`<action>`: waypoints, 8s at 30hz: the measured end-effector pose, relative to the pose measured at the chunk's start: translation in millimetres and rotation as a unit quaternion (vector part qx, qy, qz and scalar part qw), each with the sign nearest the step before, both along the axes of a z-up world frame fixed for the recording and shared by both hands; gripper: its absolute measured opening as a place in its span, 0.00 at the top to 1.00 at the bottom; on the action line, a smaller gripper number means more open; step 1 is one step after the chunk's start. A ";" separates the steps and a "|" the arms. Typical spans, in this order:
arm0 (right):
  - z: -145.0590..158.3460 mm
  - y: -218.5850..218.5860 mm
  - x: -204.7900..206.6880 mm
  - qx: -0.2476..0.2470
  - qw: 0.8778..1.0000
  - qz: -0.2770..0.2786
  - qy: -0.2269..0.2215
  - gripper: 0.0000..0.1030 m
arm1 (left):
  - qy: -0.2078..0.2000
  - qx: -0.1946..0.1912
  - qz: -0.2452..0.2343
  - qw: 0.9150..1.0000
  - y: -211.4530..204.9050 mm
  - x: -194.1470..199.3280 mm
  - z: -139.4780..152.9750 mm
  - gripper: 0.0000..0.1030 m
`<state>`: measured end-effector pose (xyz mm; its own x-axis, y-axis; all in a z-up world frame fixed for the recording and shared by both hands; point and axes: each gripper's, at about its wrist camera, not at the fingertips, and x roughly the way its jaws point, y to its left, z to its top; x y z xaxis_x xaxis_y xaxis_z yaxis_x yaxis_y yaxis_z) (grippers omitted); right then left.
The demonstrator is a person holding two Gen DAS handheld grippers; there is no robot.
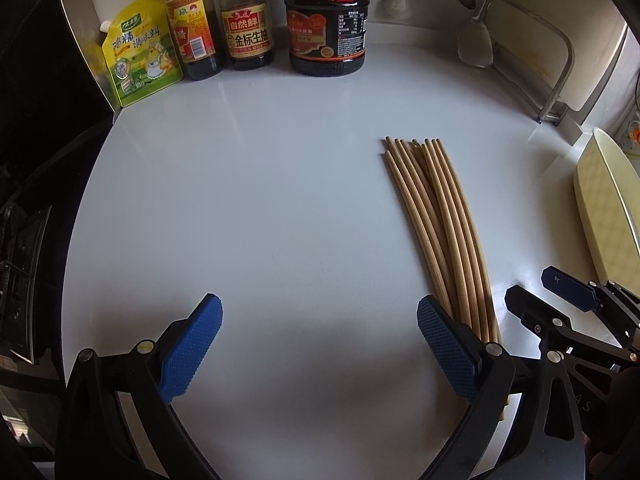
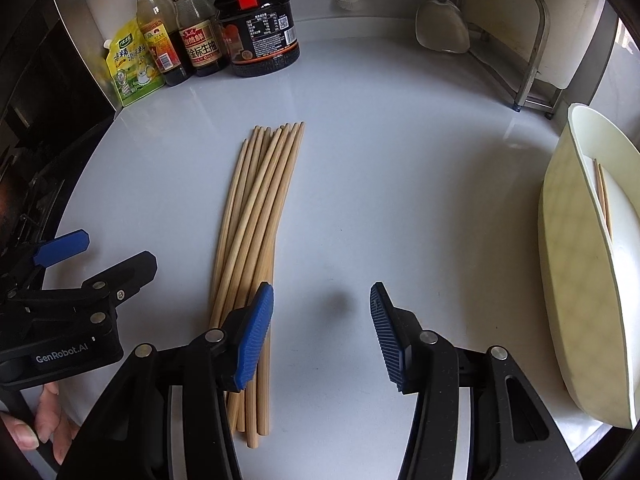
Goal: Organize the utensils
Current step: 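Move both tools back over the remaining chopsticks on the counter, then close the left tool on one chopstick while the right tool grasps another, then lift and carry the held chopsticks with both tools over the basin, then lower the chopsticks into the basin and open both tools, then move both tools back toward the next loose chopsticks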
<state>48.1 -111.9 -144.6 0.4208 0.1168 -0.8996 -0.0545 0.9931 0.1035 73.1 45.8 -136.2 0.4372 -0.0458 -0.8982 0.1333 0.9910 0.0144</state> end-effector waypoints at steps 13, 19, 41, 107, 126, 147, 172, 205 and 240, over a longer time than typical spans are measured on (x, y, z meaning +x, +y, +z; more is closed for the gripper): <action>-8.2 14.7 0.6 -0.018 1.000 0.023 0.007 0.53 | 0.004 0.002 -0.002 1.000 -1.3 1.5 -2.8 0.06; -8.6 22.5 1.7 -0.037 0.999 0.033 0.001 0.53 | 0.007 0.001 0.000 1.000 -0.8 1.6 -4.6 0.06; -13.5 7.4 1.8 -0.064 0.997 0.027 -0.015 0.53 | 0.006 0.030 0.037 0.999 22.3 4.7 -22.3 0.06; 95.4 -70.1 -52.7 -0.032 0.993 -0.058 -0.093 0.94 | -0.041 -0.058 -0.107 0.992 -70.9 -24.7 68.2 0.93; 111.7 -243.3 -97.0 -0.029 0.967 -0.228 -0.111 0.94 | -0.043 -0.112 -0.276 0.954 -278.4 -27.9 108.6 0.93; 53.5 -296.3 -69.8 -0.004 0.966 -0.252 -0.050 0.94 | 0.022 -0.056 -0.293 0.954 -364.0 5.0 48.4 0.93; 88.5 -249.9 -101.6 -0.010 0.970 -0.225 -0.086 0.69 | -0.057 -0.064 -0.193 0.977 -261.8 -14.5 103.0 0.19; 105.4 -79.9 -66.0 -0.013 0.993 -0.071 -0.097 0.51 | -0.094 -0.035 0.000 0.995 -22.1 -27.0 108.9 0.09; 8.9 -36.1 23.7 -0.134 0.989 -0.010 -0.058 0.47 | -0.051 -0.016 0.097 0.994 87.6 10.5 13.9 0.08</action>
